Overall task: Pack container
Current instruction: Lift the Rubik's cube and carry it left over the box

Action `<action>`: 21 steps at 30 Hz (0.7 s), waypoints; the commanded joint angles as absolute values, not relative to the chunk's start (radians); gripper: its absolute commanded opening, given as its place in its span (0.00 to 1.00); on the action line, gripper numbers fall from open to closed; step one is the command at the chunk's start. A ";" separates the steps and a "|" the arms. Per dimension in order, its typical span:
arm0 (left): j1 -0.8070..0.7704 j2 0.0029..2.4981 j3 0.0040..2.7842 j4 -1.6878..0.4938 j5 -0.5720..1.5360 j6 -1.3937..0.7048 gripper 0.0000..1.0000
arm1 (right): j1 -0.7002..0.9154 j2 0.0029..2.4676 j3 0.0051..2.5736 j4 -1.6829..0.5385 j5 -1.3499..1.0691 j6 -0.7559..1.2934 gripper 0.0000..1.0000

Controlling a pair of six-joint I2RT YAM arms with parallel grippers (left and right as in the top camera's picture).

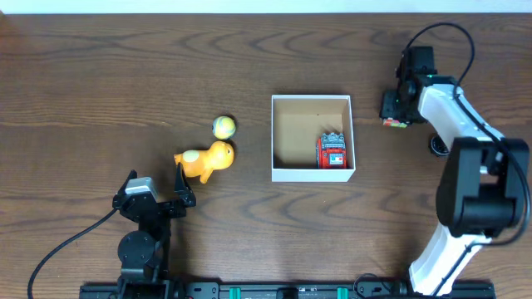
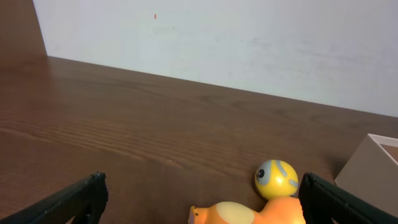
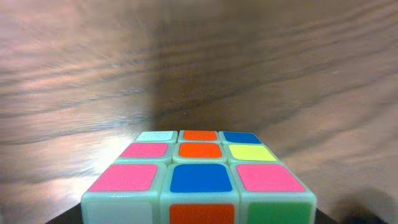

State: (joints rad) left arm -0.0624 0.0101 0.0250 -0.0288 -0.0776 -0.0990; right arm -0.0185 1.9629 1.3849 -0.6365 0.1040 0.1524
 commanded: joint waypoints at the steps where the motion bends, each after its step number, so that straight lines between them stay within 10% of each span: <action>1: -0.062 0.004 0.004 -0.066 -0.086 -0.083 0.98 | -0.020 1.820 1.389 -0.648 0.104 0.155 0.52; 21: -0.062 0.004 0.004 -0.066 -0.086 -0.083 0.98 | 0.428 1.538 1.389 -0.789 0.104 -0.187 0.49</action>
State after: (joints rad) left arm -0.0624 0.0101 0.0250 -0.0288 -0.0776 -0.0994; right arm 0.3794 1.5578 1.3849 -0.7895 0.0998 -0.0212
